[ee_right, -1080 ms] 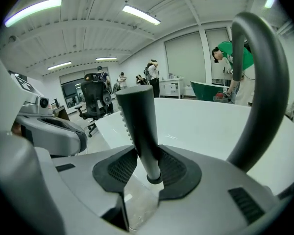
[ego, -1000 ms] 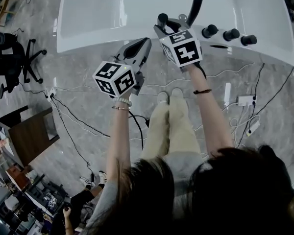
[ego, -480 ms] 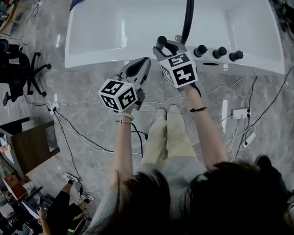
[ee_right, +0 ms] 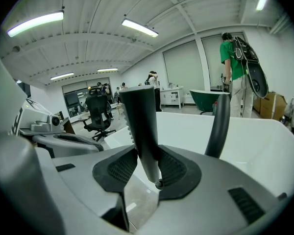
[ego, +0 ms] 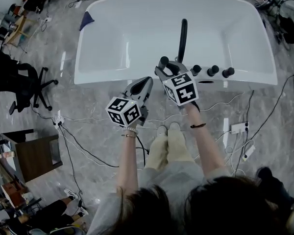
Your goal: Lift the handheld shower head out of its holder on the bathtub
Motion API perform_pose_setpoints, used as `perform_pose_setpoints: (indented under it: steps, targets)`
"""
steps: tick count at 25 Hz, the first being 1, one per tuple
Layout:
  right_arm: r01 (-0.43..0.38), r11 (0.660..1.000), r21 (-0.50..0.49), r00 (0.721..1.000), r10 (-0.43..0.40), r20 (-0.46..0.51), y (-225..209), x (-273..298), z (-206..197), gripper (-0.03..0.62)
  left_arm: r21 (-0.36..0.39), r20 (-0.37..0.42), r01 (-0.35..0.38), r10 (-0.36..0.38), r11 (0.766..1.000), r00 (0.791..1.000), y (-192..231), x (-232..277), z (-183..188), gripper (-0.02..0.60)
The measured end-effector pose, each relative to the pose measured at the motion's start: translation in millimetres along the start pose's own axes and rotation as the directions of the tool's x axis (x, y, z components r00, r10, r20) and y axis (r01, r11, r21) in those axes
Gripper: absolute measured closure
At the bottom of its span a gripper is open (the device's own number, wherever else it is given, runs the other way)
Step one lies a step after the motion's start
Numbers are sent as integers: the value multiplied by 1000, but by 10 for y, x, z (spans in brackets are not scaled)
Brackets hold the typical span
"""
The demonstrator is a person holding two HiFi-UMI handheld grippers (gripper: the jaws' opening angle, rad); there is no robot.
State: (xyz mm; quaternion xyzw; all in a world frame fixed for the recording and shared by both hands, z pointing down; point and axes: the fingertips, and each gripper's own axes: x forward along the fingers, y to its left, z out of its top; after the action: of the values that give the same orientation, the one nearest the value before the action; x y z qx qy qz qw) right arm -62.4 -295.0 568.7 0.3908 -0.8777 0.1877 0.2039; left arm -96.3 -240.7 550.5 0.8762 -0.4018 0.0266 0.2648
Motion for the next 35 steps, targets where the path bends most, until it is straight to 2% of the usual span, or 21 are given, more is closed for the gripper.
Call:
perform_pose_setpoints:
  steps: [15,20,35]
  targets:
    - [-1,999,39,997,-2,80,143,-544,408,464,49,54,32,-34,998,998,-445,-113,477,575]
    - [-6,999,43,995,1,102,166,-702,554,464,36,101,44,-48,998,994,-552,-220,644,575]
    - [16,999,39,977,-24,213,246,-1239,1154,464,133,173,69,-92,989,981,-993,-402,1213,575]
